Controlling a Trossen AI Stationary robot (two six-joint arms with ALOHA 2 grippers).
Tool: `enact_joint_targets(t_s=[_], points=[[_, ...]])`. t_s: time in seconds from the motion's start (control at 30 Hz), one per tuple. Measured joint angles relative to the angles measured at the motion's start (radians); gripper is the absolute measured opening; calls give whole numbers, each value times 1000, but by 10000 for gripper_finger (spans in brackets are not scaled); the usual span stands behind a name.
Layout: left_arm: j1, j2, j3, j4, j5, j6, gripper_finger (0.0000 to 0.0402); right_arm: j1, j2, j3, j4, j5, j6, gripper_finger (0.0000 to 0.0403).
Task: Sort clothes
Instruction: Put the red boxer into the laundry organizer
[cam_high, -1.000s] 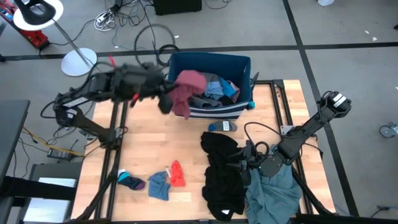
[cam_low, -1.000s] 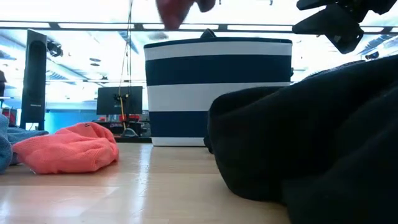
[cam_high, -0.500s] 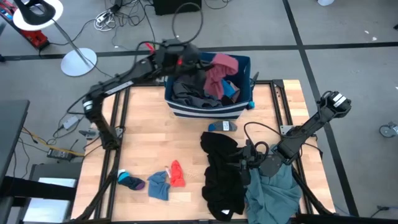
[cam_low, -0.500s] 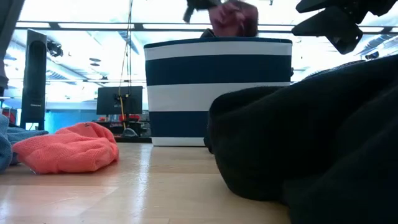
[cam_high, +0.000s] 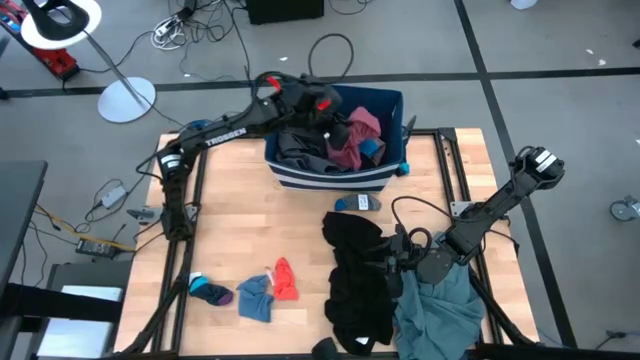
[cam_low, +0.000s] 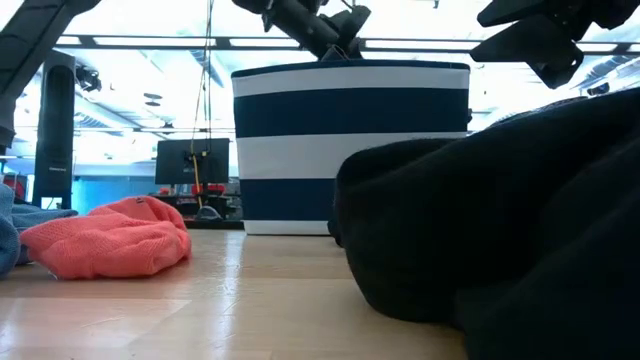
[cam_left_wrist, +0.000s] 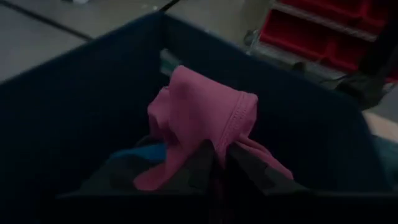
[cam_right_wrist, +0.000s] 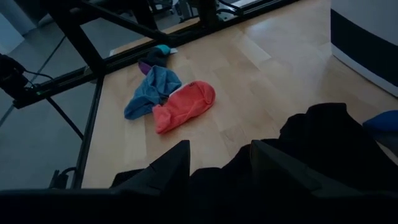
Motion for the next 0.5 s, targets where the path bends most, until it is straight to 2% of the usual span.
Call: enact_joint_targets(t_s=[0.3, 0.5], points=[[3, -6, 0, -86, -19, -23, 117, 0, 0, 0, -1, 0, 0, 170], [2, -11, 18, -144, -16, -45, 126, 0, 0, 0, -5, -1, 1, 170]])
